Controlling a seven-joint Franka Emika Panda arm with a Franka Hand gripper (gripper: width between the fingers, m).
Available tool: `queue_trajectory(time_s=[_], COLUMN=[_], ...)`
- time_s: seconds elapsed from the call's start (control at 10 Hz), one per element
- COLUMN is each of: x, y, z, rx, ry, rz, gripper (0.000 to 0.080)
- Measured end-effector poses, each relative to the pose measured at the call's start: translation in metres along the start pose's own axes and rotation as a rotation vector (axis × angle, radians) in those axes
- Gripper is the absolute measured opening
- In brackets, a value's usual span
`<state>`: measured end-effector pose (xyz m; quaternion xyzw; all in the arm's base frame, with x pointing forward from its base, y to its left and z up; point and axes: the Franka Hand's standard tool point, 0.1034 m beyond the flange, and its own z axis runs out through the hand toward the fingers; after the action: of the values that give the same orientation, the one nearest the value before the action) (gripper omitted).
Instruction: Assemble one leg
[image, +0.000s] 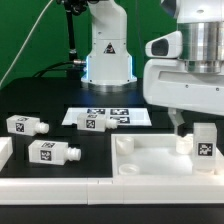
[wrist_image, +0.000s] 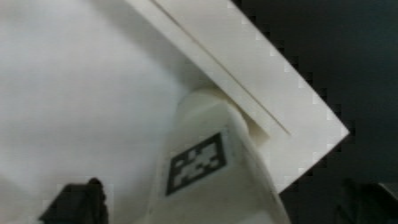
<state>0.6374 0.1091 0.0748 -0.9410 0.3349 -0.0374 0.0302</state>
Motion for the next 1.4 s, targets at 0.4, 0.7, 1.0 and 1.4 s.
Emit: queue_trajectory(time_s=[0.4,0.7,1.0,1.4], x=[-0.006,-0.007,-0.008,-0.012], y=[0.006,0.006,0.005,-0.003], z=[0.016,0.017,0.017,0.018], rx=[-0.036,-0.035,-0.032,-0.031], ry=[0.007,0.01,0.011,0.016], rz=[-0.348,-0.176,-0.018,0.446], gripper=[0.0526,0.0281,0.0281,0.0281])
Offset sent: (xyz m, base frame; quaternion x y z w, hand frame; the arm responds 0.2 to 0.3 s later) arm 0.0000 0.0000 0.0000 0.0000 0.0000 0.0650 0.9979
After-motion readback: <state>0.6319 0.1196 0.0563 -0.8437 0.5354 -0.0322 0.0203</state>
